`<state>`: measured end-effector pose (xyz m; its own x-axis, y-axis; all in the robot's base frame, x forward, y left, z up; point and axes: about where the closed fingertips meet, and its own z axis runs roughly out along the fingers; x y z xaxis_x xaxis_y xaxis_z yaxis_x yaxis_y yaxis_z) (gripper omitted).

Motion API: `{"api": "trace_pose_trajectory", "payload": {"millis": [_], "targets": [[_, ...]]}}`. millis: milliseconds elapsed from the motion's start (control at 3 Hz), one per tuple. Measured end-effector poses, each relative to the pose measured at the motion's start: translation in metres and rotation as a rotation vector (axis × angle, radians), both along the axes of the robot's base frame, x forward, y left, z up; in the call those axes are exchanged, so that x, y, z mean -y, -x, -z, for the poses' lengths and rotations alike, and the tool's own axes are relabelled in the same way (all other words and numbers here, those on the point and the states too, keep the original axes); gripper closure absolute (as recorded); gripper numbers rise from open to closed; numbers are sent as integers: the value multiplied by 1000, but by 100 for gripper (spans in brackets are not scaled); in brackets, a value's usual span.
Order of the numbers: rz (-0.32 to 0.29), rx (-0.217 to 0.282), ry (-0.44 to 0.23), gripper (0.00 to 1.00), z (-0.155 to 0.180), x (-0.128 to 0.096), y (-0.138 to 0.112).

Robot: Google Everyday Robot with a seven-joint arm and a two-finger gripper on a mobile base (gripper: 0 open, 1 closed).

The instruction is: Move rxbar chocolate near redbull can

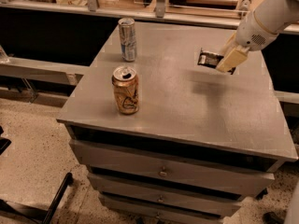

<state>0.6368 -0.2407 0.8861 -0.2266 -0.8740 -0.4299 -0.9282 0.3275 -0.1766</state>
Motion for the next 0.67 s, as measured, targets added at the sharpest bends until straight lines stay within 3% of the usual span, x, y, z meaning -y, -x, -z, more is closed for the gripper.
{"api": "trace_pose_trajectory", "payload": {"millis": [333,667], "targets": [[-78,0,-97,100,-4,-67,-35],[-139,-5,-146,100,-3,-115,-53]]}}
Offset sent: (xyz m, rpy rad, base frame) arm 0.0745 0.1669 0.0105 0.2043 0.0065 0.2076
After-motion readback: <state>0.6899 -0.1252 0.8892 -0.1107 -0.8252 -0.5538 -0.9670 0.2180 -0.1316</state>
